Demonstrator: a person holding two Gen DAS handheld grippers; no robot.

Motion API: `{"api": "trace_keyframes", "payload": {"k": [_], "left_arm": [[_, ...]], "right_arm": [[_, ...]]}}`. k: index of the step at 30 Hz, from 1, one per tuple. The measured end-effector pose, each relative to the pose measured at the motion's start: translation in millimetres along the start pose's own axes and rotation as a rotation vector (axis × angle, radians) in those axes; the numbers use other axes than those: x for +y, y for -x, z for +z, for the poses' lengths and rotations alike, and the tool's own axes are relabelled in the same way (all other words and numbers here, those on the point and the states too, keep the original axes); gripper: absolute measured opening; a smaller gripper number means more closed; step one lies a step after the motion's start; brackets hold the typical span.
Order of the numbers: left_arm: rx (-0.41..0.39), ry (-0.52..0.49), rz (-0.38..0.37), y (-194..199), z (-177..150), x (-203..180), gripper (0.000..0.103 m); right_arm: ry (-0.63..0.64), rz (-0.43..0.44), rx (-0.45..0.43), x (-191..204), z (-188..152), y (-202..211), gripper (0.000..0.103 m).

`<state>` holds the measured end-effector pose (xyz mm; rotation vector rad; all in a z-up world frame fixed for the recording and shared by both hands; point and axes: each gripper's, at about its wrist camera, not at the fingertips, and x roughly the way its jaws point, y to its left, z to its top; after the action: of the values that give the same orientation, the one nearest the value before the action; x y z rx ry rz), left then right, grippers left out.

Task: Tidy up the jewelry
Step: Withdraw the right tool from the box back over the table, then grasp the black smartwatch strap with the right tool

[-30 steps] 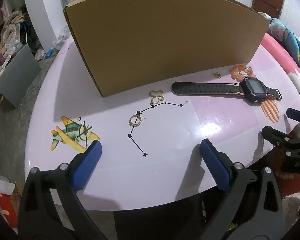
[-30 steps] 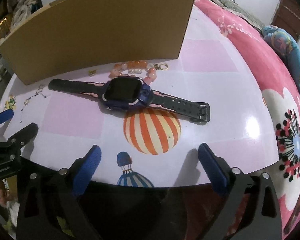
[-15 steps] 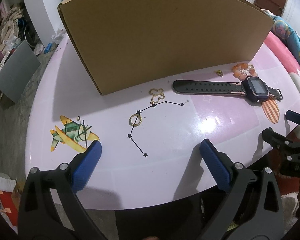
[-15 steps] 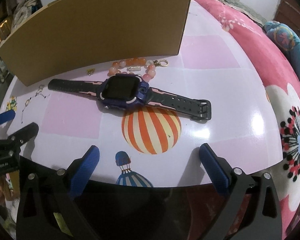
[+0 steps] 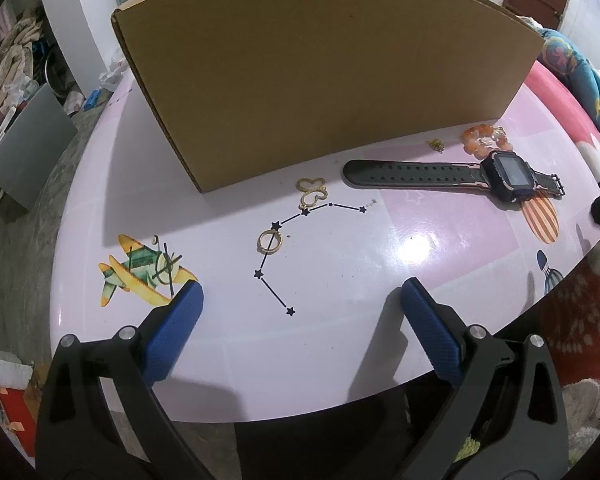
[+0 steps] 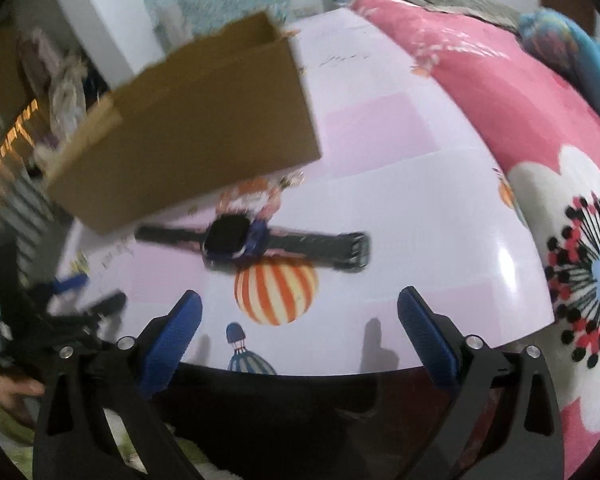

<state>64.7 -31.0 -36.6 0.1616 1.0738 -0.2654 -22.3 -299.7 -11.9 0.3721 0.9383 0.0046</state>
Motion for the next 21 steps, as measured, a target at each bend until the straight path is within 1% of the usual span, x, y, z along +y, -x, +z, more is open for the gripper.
{"api": "trace_keyframes", "payload": {"k": [3, 7, 8, 14, 16, 18, 20, 21], "left_arm": [[-0.009, 0.0, 0.0, 0, -1, -1, 0.096], [-0.02, 0.0, 0.0, 0, -4, -2, 0.096], [-0.021, -0.001, 0.0, 0, -4, -2, 0.096], [-0.019, -0.01, -0.008, 4, -5, 0, 0.096], [-0.055, -0.013, -0.026, 11, -5, 0, 0.095], [-0.118, -0.026, -0.07, 24, -4, -2, 0.095], [-0.162, -0.04, -0.109, 33, 0, -5, 0.095], [-0.176, -0.044, -0.125, 36, 2, -6, 0.095]], "right_arm": [[-0.043, 0.045, -0.015, -13, 2, 3, 0.084], [-0.08, 0.066, 0.023, -21, 5, -7, 0.071], [-0.086, 0.069, 0.024, -22, 5, -8, 0.07], [-0.127, 0.074, 0.02, -28, 15, -19, 0.06], [-0.143, 0.082, 0.032, -29, 17, -25, 0.055], [-0.153, 0.083, 0.034, -30, 18, -28, 0.052], [-0.15, 0.075, 0.026, -29, 20, -30, 0.048], [-0.144, 0.065, 0.023, -29, 20, -30, 0.044]]}}
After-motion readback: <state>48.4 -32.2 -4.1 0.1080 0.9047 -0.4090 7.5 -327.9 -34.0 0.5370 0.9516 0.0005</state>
